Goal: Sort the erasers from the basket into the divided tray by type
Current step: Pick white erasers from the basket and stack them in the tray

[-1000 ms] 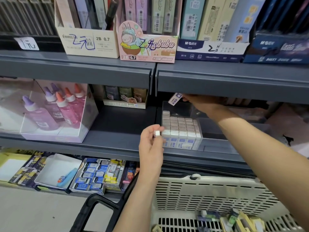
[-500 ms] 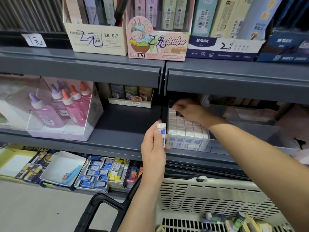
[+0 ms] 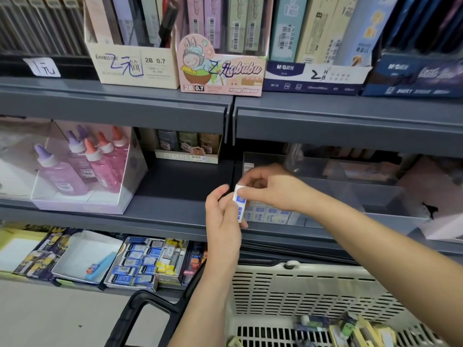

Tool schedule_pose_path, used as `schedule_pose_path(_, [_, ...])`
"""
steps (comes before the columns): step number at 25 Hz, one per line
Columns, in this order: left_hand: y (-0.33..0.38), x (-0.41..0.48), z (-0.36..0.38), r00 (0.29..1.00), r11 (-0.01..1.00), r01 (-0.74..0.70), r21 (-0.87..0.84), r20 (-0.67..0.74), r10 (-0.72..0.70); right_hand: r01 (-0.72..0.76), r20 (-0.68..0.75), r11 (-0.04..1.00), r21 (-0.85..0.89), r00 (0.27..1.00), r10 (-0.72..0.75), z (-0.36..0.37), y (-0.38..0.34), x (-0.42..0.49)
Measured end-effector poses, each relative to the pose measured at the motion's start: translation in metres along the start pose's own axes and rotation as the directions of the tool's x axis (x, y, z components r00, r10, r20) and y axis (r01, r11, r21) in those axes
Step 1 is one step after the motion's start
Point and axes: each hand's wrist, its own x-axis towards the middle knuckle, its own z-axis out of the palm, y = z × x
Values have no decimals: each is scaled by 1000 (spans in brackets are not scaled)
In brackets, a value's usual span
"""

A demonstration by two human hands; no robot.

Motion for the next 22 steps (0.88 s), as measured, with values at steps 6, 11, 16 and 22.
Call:
schedule_pose_path(6, [-1,0,1,1000,958,-22,284,-5,24,-111,-225,975,194,962,154,-33,23,16])
schedule_pose_path(11, [-3,-1,2,994,926,40,374,79,-75,-274,-439,961,-21,867,238,-40,55,58])
schedule_pose_path(16, [-3,0,1,994,926,46,374,72,-79,-220,-265,973,-74,945,193,-24,58,79])
schedule_pose_path(22, [-6,1,0,995,935,55,349,54,-79,-212,-219,952,-220,962,164,-16,72,83])
